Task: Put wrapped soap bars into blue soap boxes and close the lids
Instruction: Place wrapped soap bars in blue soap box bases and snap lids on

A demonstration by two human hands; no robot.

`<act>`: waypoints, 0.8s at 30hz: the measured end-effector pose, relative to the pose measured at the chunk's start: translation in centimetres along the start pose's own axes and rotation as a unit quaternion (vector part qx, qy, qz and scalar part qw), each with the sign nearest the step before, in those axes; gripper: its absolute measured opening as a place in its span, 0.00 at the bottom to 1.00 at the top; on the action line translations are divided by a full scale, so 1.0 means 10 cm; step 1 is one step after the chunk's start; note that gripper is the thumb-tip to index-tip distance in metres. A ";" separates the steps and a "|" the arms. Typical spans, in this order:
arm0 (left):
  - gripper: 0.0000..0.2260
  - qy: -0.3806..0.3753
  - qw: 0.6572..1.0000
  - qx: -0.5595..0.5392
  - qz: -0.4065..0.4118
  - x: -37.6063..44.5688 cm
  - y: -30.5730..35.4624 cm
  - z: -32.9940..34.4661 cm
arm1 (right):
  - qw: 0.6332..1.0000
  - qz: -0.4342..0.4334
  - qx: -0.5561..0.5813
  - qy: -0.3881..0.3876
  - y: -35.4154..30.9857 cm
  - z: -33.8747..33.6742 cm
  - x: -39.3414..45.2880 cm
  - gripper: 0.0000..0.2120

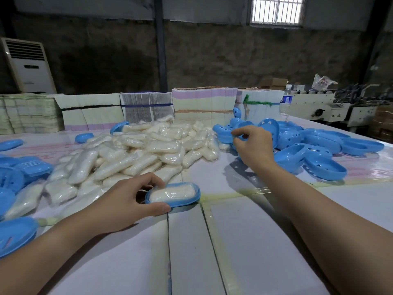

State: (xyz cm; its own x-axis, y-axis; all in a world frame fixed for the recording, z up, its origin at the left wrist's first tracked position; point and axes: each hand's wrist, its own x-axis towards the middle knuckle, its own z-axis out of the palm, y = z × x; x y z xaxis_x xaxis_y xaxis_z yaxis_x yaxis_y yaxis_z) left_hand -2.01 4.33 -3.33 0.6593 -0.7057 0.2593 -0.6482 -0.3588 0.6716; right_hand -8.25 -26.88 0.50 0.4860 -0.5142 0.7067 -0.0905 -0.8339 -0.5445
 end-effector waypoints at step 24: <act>0.41 0.014 0.999 -0.030 0.030 0.00 0.01 0.02 | 0.614 0.264 0.608 -0.428 -0.63 0.05 -0.44 0.17</act>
State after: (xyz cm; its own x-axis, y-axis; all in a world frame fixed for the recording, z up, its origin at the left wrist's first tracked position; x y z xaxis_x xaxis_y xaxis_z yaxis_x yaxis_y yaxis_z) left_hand -2.16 4.14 -3.39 0.6312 -0.7075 0.3180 -0.6630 -0.2793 0.6945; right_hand -9.39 -19.22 0.57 0.9942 0.0791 0.0731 0.0312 0.4377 -0.8986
